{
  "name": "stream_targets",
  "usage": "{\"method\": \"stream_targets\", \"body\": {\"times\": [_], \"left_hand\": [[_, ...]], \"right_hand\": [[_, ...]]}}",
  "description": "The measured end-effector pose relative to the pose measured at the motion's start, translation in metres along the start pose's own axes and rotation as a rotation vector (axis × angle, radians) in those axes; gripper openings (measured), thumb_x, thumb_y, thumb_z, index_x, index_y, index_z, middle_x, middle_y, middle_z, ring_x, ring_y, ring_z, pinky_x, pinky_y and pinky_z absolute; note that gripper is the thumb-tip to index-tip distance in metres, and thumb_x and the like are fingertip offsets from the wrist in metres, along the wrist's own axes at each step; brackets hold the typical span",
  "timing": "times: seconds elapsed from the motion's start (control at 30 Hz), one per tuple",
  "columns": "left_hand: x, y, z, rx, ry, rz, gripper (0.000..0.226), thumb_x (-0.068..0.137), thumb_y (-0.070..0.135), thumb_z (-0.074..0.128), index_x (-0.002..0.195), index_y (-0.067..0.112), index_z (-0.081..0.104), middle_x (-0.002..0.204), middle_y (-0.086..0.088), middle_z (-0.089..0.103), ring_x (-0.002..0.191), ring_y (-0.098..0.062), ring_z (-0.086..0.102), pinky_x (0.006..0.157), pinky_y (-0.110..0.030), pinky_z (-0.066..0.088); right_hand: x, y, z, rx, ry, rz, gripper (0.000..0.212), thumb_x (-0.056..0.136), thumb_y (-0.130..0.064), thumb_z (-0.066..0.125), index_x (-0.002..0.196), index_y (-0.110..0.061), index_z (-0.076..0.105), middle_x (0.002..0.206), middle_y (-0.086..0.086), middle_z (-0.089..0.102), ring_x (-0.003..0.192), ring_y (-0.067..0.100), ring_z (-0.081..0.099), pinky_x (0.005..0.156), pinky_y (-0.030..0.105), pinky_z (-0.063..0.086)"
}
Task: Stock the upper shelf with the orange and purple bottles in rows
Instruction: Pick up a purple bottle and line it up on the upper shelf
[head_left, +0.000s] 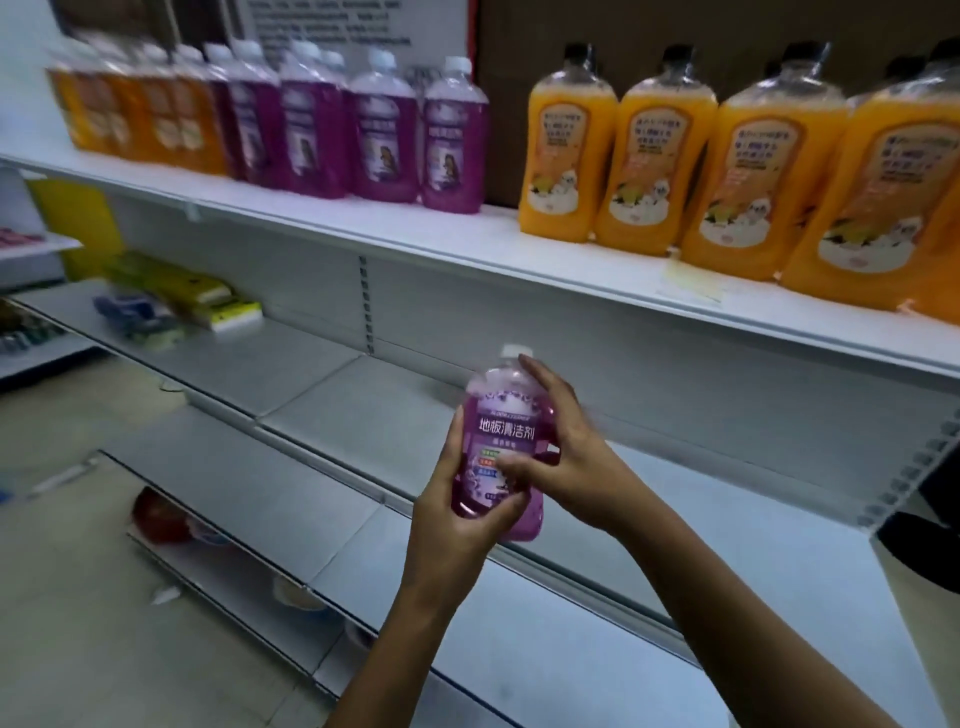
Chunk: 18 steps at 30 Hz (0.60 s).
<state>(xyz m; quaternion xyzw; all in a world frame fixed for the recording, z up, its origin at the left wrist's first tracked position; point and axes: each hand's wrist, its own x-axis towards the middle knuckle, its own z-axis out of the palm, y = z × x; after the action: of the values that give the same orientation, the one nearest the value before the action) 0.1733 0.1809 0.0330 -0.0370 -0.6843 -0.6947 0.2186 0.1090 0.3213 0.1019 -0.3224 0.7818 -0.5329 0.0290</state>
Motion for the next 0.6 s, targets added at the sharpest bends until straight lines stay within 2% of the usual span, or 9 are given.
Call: {"method": "stream_targets", "body": {"times": [0.07,0.13,0.27,0.47,0.6], "left_hand": [[0.002,0.008,-0.023,0.037,0.025,0.04,0.092,0.07,0.047,0.081,0.148,0.049,0.032,0.132,0.019,0.058,0.116,-0.008,0.063,0.083,-0.029,0.059],[0.006,0.017,-0.045,0.062,0.043,0.079,0.092,0.072,0.044,0.081,0.147,0.053,0.031,0.132,0.021,0.058,0.116,-0.006,0.063,0.082,-0.026,0.058],[0.023,0.031,-0.081,0.079,0.09,0.166,0.091,0.073,0.043,0.081,0.146,0.057,0.029,0.131,0.03,0.056,0.117,-0.003,0.062,0.081,-0.021,0.057],[0.075,0.05,-0.129,0.052,0.073,0.29,0.093,0.076,0.033,0.082,0.15,0.05,0.028,0.136,0.02,0.057,0.12,-0.009,0.062,0.086,-0.022,0.056],[0.114,0.067,-0.168,0.05,0.032,0.38,0.095,0.074,0.042,0.079,0.152,0.047,0.024,0.135,0.024,0.056,0.119,-0.008,0.062,0.088,-0.028,0.057]], "right_hand": [[0.011,-0.014,0.012,0.007,-0.04,-0.062,0.088,0.085,-0.028,0.077,0.134,-0.072,0.018,0.145,-0.016,0.032,0.121,0.006,0.053,0.073,0.012,0.054],[0.022,-0.027,0.024,0.009,-0.052,-0.127,0.088,0.085,-0.025,0.077,0.136,-0.071,0.022,0.144,-0.02,0.032,0.126,0.008,0.051,0.074,0.012,0.054],[0.051,-0.051,0.046,0.006,-0.056,-0.239,0.087,0.086,-0.02,0.076,0.141,-0.063,0.025,0.152,-0.024,0.025,0.136,0.015,0.045,0.084,0.026,0.06],[0.107,-0.091,0.074,-0.069,0.012,-0.33,0.086,0.086,-0.017,0.078,0.151,-0.043,0.027,0.154,-0.013,0.027,0.14,0.019,0.041,0.092,0.038,0.059],[0.145,-0.117,0.093,-0.096,0.067,-0.396,0.086,0.085,-0.016,0.078,0.151,-0.038,0.028,0.153,-0.012,0.029,0.137,0.02,0.044,0.091,0.036,0.059]]}}
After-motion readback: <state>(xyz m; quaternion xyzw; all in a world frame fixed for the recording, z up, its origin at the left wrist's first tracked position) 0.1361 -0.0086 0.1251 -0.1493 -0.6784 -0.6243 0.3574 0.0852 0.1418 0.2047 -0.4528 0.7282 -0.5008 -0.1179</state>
